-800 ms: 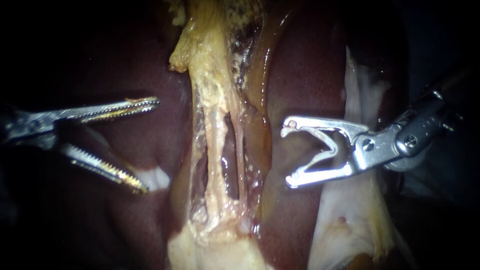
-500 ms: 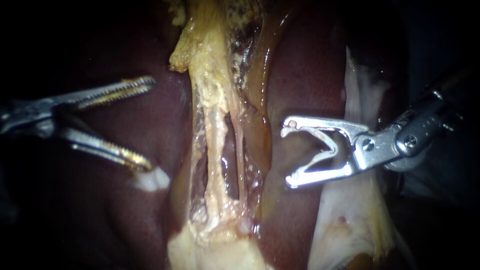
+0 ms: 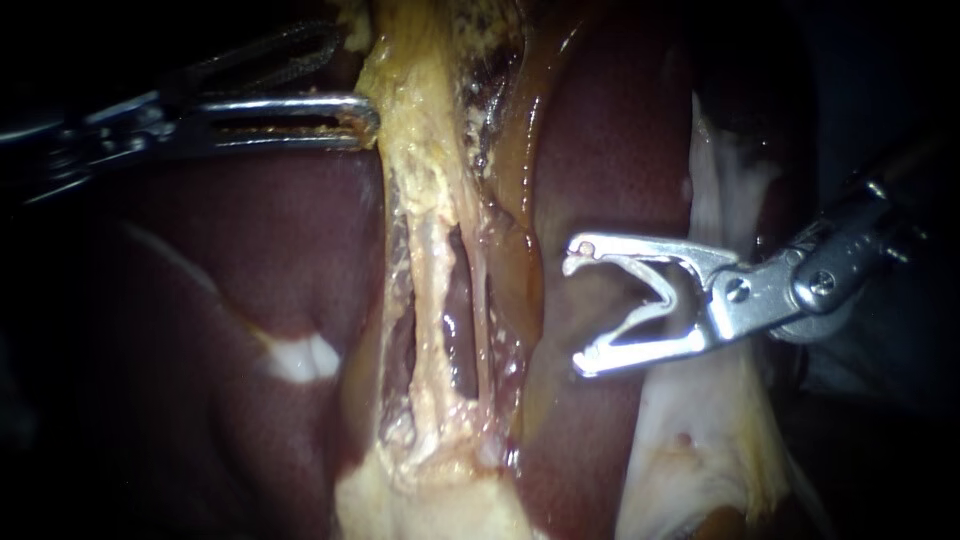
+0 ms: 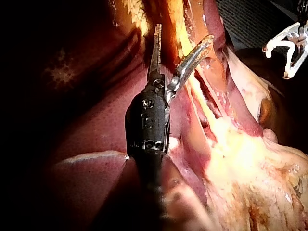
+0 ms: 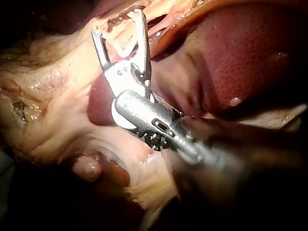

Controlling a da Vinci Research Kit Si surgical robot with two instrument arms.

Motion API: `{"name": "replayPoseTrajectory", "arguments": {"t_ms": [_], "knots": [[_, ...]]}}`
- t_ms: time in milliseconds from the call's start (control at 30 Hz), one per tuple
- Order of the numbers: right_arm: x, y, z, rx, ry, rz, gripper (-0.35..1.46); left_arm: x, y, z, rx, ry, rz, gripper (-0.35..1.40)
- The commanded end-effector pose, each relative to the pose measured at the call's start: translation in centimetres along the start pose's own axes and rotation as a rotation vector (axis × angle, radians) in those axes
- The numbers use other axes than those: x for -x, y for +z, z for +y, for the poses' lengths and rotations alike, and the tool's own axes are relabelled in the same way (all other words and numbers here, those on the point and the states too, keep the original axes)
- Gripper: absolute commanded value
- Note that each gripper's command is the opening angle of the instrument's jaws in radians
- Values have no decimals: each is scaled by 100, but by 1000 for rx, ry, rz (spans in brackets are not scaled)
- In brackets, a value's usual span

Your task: Grabbing gallbladder

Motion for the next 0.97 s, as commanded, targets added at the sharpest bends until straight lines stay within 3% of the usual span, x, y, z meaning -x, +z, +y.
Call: {"name": "replayPoseTrajectory", "arguments": {"t_ms": [33, 133, 400, 533, 733, 967], "knots": [[0, 0, 0, 0, 0, 0, 60, -2, 2, 0, -1, -19, 1, 56], [0, -1, 0, -1, 0, 0, 60, -4, 3, 3, -1, -35, -2, 47], [0, -1, -1, -1, 0, 0, 60, -19, 12, 12, 14, -65, 31, 19], [0, -1, -1, -1, 0, 0, 60, -23, 13, 17, 20, -73, 50, -35], [-1, -2, -1, -2, 0, 1, 60, -22, 1, 22, 28, -110, 85, -35], [-1, -2, -1, -2, 0, 1, 60, -23, 1, 22, 30, -116, 84, -35]]}}
